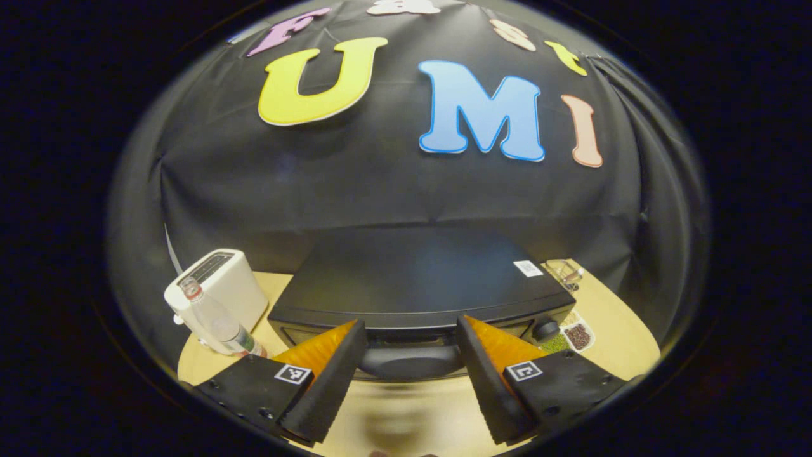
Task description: Open the electric oven with the left hand, put the food in, and close the electric oven.
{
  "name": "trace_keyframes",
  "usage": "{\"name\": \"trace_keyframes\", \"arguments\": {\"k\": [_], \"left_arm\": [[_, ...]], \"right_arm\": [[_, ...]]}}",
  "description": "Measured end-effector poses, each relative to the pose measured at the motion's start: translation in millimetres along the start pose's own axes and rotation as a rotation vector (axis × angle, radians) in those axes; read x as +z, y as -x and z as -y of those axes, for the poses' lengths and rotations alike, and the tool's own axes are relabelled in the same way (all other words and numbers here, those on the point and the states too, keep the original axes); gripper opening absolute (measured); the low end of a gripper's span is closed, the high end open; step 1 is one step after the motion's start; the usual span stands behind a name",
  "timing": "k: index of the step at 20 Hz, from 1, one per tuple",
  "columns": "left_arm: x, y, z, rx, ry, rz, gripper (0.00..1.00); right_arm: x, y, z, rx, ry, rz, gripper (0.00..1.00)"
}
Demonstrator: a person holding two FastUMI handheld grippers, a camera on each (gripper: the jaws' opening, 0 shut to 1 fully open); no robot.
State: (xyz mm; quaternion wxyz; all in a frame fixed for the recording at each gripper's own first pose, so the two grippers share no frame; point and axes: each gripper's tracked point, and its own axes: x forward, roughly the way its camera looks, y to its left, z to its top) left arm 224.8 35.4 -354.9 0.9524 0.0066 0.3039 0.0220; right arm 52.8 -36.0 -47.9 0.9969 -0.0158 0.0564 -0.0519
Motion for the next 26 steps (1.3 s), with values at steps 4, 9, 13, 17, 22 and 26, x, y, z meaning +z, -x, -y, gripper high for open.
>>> {"name": "trace_keyframes", "arguments": {"k": [4,9,13,17,22,26], "left_arm": [[-7,-6,0,0.03,-0.03,-0.01,0.95],[-7,-7,1,0.022,-0.024,0.012,0.96],[-16,5,3,0.017,0.001,-0.03,0.98],[-25,17,5,0.011,0.017,-0.047,0.99],[-46,30,8,0.01,0.026,-0.083,0.96],[-59,39,9,0.01,0.026,-0.114,0.97]], "right_arm": [[7,1,2,-0.005,-0.008,0.015,0.97],[5,5,-6,0.009,-0.033,0.02,0.97],[12,4,-14,0.05,-0.028,0.04,0.97],[11,1,-17,0.086,-0.03,0.042,0.97],[5,5,-20,0.138,-0.036,0.025,0.97],[2,9,-19,0.153,-0.033,0.023,0.97]]}}
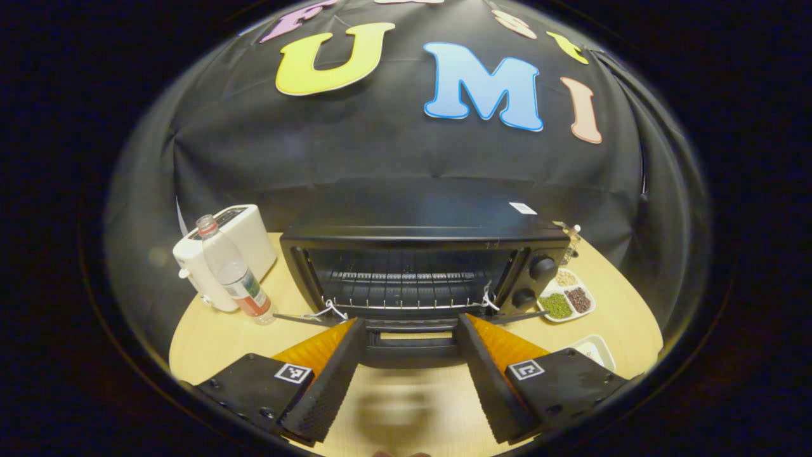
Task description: Open the electric oven with the left hand, put the food in, and close the electric oven.
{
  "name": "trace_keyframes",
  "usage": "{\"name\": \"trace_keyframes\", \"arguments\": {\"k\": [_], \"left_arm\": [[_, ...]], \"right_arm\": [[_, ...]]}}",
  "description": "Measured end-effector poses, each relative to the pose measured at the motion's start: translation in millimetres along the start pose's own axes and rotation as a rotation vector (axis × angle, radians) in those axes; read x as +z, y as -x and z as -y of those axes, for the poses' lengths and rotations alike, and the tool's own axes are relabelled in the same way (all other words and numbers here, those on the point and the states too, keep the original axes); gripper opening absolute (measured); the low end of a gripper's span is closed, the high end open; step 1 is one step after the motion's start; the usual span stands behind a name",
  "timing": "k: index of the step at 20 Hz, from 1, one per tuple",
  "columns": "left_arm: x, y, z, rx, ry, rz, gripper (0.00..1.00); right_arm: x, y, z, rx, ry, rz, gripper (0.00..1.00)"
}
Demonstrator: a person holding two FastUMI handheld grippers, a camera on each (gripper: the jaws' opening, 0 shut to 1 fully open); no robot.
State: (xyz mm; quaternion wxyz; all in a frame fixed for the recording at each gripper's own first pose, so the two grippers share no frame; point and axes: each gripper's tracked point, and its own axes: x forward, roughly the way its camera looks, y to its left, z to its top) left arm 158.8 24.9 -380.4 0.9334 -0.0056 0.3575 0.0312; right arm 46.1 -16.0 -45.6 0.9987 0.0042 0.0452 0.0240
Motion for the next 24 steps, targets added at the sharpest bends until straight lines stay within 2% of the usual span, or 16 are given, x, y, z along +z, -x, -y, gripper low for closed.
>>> {"name": "trace_keyframes", "arguments": {"k": [3,4,6,7,8,10,11,12,14,15,16,18,19,22,23,24], "left_arm": [[-17,6,3,-0.003,0.021,-0.028,1.0],[-21,7,4,-0.003,0.02,-0.033,0.97],[-29,9,4,-0.005,0.009,-0.047,0.97],[-34,9,3,-0.006,0.009,-0.058,1.0],[-39,11,4,-0.006,0.011,-0.071,0.96],[-50,13,3,-0.007,0.012,-0.096,0.97],[-55,13,3,-0.011,0.02,-0.111,1.0],[-60,14,5,-0.016,0.036,-0.125,0.96],[-71,15,8,-0.03,0.077,-0.159,1.0],[-71,14,7,-0.027,0.085,-0.171,0.97],[-66,14,4,-0.021,0.076,-0.155,1.0],[-51,10,3,-0.034,0.056,-0.102,1.0],[-41,12,2,-0.041,0.046,-0.072,0.97],[3,22,2,-0.064,0.049,0.075,0.96],[22,27,1,-0.073,0.047,0.13,1.0],[40,34,-1,-0.08,0.041,0.183,0.96]], "right_arm": [[-4,2,3,-0.002,0.0,-0.013,0.97],[-6,2,5,-0.004,0.002,-0.019,0.98],[-9,3,9,-0.012,0.003,-0.031,0.98],[-10,2,9,-0.015,0.001,-0.038,0.98],[-12,3,9,-0.018,0.0,-0.044,0.98],[-14,4,7,-0.023,0.003,-0.052,0.98],[-15,4,4,-0.022,0.007,-0.056,0.98],[-16,4,1,-0.021,0.014,-0.059,0.97],[-19,3,-4,-0.021,0.032,-0.067,0.97],[-19,3,-7,-0.022,0.036,-0.071,0.97],[-21,2,-10,-0.022,0.039,-0.076,0.97],[-27,0,-17,-0.023,0.045,-0.095,0.97],[-31,-2,-20,-0.02,0.049,-0.11,0.98],[-51,-11,-26,-0.008,0.048,-0.177,0.97],[-58,-14,-27,0.001,0.041,-0.206,0.97],[-67,-16,-27,0.01,0.032,-0.234,0.98]]}}
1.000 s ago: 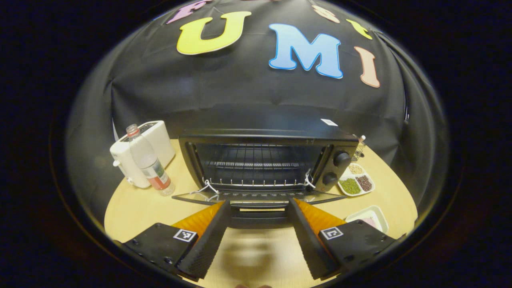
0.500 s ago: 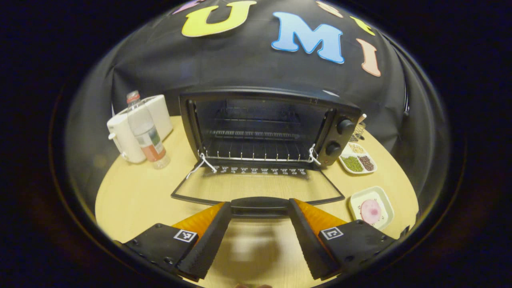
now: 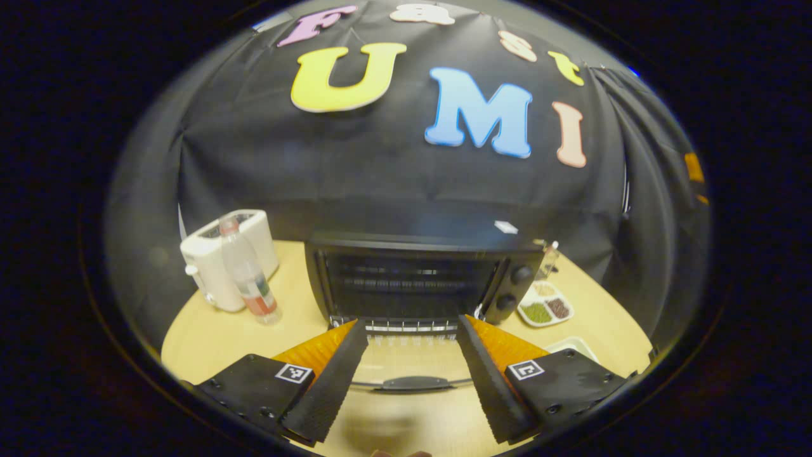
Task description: Open the electric oven with the left hand, put the food in, and close the electric oven.
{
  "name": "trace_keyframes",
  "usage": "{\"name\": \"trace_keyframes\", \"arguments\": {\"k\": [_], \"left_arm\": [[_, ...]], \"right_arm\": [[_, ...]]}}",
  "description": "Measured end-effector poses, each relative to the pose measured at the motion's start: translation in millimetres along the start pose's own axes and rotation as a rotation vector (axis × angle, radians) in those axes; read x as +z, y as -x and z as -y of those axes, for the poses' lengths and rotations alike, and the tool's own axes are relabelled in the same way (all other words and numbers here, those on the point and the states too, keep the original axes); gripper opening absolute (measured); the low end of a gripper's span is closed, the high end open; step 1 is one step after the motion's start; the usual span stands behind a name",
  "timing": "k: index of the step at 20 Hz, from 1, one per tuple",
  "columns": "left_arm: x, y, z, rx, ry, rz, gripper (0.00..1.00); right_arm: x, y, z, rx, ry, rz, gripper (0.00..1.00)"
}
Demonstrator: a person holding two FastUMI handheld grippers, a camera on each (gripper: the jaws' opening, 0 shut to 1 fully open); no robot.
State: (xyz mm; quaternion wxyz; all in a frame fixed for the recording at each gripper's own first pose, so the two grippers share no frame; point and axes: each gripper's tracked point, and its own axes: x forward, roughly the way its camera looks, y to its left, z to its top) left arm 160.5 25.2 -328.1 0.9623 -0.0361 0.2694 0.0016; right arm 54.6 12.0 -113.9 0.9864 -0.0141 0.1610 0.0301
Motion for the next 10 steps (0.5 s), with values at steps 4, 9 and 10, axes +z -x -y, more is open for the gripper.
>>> {"name": "trace_keyframes", "arguments": {"k": [4,9,10], "left_arm": [[68,13,-6,-0.012,-0.021,0.223,1.0],[128,38,-18,0.033,0.029,0.391,0.96],[139,42,-24,0.06,0.025,0.424,0.98]], "right_arm": [[-45,-27,0,0.075,-0.016,-0.155,0.98],[-115,-60,17,0.169,-0.167,-0.439,0.98],[-131,-64,21,0.18,-0.194,-0.496,0.98]]}}
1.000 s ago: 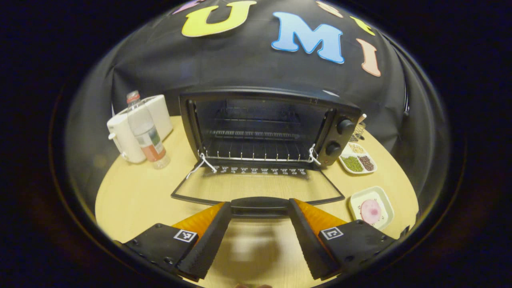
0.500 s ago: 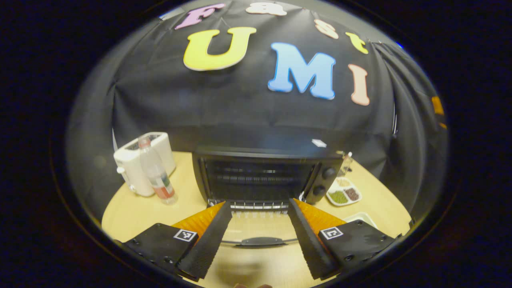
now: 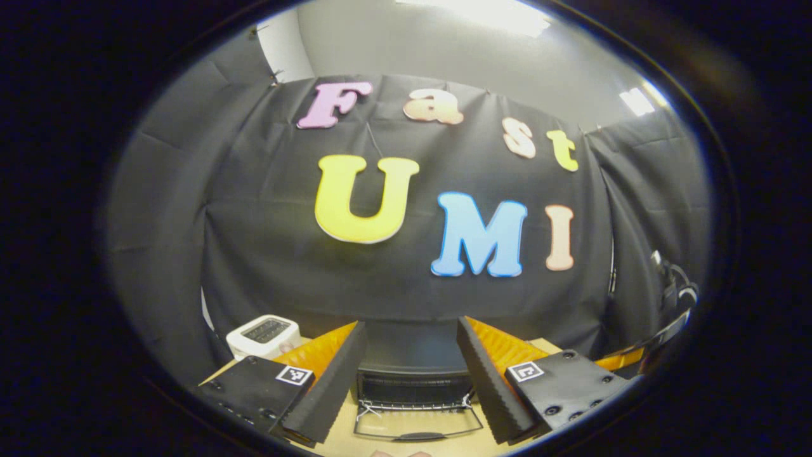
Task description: Open the electric oven with the left hand, put the food in, and close the electric oven.
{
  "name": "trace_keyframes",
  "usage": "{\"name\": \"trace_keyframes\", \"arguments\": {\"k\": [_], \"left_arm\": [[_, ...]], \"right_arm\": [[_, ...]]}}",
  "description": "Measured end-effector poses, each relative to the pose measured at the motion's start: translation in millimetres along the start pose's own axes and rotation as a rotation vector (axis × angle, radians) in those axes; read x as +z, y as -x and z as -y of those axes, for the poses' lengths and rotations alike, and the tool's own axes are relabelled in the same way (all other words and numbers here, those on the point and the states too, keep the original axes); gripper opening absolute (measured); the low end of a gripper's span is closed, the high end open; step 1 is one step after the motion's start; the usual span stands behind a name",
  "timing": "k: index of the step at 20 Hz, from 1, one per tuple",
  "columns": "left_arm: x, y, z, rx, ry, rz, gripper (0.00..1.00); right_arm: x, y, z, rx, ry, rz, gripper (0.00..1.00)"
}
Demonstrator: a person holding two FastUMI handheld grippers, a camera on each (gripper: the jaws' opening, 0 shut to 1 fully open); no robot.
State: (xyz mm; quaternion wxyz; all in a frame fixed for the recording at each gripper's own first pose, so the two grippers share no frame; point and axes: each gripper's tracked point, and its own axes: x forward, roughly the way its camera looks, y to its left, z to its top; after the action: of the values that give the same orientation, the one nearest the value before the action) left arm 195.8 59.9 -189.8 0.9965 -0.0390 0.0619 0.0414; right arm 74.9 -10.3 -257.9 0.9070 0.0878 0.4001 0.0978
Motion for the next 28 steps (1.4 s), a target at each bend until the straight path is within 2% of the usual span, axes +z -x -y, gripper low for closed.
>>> {"name": "trace_keyframes", "arguments": {"k": [2,6,9,14,15,16,20,22,23,24,27,28], "left_arm": [[15,-2,-4,0.035,0.005,0.026,0.99],[26,1,-8,0.089,0.03,0.06,0.98],[14,5,-15,0.129,-0.005,0.014,0.98],[1,16,-22,0.165,-0.015,-0.044,0.95],[-3,19,-26,0.173,-0.022,-0.06,0.98],[-5,23,-28,0.18,-0.024,-0.076,0.95],[-7,33,-40,0.219,-0.02,-0.098,0.98],[-10,35,-45,0.237,-0.019,-0.108,0.92],[-11,36,-47,0.244,-0.018,-0.114,0.95],[-11,37,-49,0.25,-0.018,-0.116,0.92],[-14,41,-53,0.258,-0.012,-0.129,0.96],[-15,42,-52,0.258,-0.009,-0.13,0.97]], "right_arm": [[-24,-19,20,0.006,-0.043,-0.117,0.98],[-59,-45,61,-0.055,-0.097,-0.288,0.98],[-80,-61,83,-0.082,-0.093,-0.408,0.98],[-117,-81,117,-0.191,-0.07,-0.59,0.98],[-120,-86,120,-0.198,-0.06,-0.606,0.98],[-123,-92,124,-0.214,-0.041,-0.618,0.98],[-134,-108,131,-0.254,0.047,-0.674,0.98],[-138,-112,134,-0.275,0.097,-0.698,0.98],[-140,-114,132,-0.271,0.106,-0.705,0.98],[-143,-117,129,-0.265,0.116,-0.709,0.98],[-146,-125,123,-0.247,0.126,-0.714,0.96],[-147,-125,121,-0.227,0.124,-0.715,0.89]]}}
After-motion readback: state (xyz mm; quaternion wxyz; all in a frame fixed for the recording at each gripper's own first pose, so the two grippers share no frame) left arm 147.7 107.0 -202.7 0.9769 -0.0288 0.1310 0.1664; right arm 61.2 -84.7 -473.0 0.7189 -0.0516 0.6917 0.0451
